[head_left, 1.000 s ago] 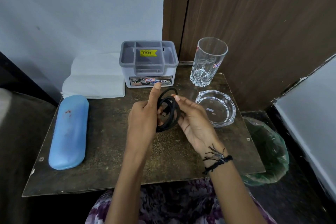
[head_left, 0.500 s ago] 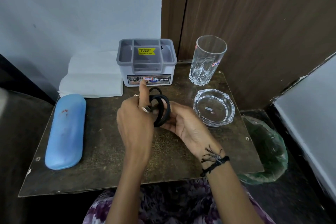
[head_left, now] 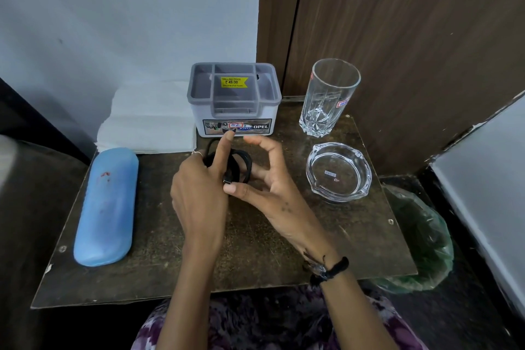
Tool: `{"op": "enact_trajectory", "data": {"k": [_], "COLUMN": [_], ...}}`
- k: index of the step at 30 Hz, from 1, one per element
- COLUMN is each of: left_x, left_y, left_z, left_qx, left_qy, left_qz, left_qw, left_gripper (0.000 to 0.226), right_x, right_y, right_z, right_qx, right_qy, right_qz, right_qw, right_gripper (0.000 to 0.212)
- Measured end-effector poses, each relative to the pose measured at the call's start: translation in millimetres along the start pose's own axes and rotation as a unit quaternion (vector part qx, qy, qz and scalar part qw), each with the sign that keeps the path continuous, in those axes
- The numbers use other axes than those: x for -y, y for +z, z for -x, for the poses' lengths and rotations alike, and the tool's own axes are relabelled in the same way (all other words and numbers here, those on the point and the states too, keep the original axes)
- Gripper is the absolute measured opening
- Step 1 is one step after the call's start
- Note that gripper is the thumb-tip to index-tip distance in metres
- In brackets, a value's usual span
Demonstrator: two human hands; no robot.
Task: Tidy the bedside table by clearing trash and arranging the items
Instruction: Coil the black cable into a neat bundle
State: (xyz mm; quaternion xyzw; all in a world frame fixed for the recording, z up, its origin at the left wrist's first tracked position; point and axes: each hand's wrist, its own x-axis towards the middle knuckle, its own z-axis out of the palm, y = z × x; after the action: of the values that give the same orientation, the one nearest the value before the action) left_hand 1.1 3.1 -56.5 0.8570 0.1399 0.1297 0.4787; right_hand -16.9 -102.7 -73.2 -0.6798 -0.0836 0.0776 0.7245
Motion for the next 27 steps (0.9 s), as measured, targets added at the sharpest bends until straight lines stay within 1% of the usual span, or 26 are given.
{"op": "enact_trajectory", "data": {"k": [3,5,7,9,10,12,14,16,17,19,21,23,25,27], "left_x": [-0.1,1.5,1.5,4.1,5.5,7.0,7.8,8.5,9.0,10.1,11.2,11.4,11.3,11.5], "left_y": [1.5,4.0,7.6,10.4,11.1,12.4,13.1,15.3,16.5,18.3,18.7,17.4,14.4,12.5], "left_z": [-2.3,-0.9,0.5,0.7,-0.6,-3.5,-6.0,-9.2,-10.1,-9.9,-8.6,-8.8,-10.2,-10.6], "left_qx": [-0.013,-0.028,-0.039,-0.055,-0.063,-0.075,-0.068,-0.033,-0.007,0.052,0.102,0.144,0.192,0.235], "left_qy": [0.009,0.004,0.002,-0.004,-0.012,-0.031,-0.043,-0.073,-0.094,-0.13,-0.148,-0.164,-0.163,-0.15], "left_qz": [-0.012,-0.01,-0.015,-0.024,-0.026,-0.01,0.028,0.093,0.145,0.248,0.286,0.317,0.356,0.375], "left_qw": [1.0,1.0,0.999,0.998,0.998,0.997,0.996,0.993,0.985,0.958,0.941,0.923,0.9,0.884], "left_gripper": [0.059,0.057,0.053,0.05,0.051,0.053,0.054,0.056,0.056,0.052,0.049,0.046,0.043,0.035], "right_x": [0.6,0.6,-0.9,-0.8,0.0,3.0,5.7,7.2,7.7,8.8,10.2,10.4,9.6,9.4], "right_y": [1.8,5.2,6.5,8.4,8.8,6.2,1.6,-2.6,-5.7,-12.4,-16.4,-19.0,-22.7,-26.8], "right_z": [1.1,1.1,0.9,-0.6,-1.1,-0.7,-0.8,-1.1,-1.7,-2.8,-3.3,-3.6,-3.7,-2.8], "right_qx": [-0.017,-0.011,-0.045,-0.108,-0.142,-0.193,-0.216,-0.244,-0.266,-0.303,-0.322,-0.336,-0.352,-0.37], "right_qy": [-0.046,-0.058,-0.065,-0.08,-0.095,-0.114,-0.125,-0.124,-0.12,-0.115,-0.114,-0.119,-0.123,-0.122], "right_qz": [0.078,0.113,0.12,0.122,0.104,0.019,-0.056,-0.105,-0.144,-0.233,-0.277,-0.274,-0.258,-0.228], "right_qw": [0.996,0.992,0.99,0.983,0.98,0.974,0.967,0.956,0.945,0.917,0.898,0.893,0.891,0.892], "right_gripper": [0.027,0.013,0.008,0.008,0.007,0.008,0.009,0.01,0.011,0.015,0.013,0.009,0.019,0.024]}}
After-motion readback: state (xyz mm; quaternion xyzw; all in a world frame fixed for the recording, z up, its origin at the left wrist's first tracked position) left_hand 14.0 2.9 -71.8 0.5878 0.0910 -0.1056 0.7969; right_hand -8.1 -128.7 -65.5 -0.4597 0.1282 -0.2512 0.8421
